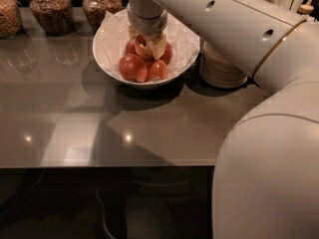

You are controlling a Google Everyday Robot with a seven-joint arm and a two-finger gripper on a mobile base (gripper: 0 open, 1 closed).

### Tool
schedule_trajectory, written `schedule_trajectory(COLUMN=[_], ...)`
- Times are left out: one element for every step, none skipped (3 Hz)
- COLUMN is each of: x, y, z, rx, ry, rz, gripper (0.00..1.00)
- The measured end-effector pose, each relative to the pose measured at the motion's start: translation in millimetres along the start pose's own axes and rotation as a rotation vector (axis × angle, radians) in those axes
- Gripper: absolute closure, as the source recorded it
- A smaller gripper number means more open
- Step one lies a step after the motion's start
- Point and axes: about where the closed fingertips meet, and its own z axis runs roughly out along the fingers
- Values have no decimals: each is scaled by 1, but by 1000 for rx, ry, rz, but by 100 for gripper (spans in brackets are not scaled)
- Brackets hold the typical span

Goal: Pick apple from white bowl

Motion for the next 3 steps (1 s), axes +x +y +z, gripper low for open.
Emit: schedule_trajectory(x=[8,46,70], y=[10,46,76], z=[-15,-49,-79], rx=[31,98,182], ry=[-73,-205,-366], rz=[106,352,545], gripper=[100,100,100])
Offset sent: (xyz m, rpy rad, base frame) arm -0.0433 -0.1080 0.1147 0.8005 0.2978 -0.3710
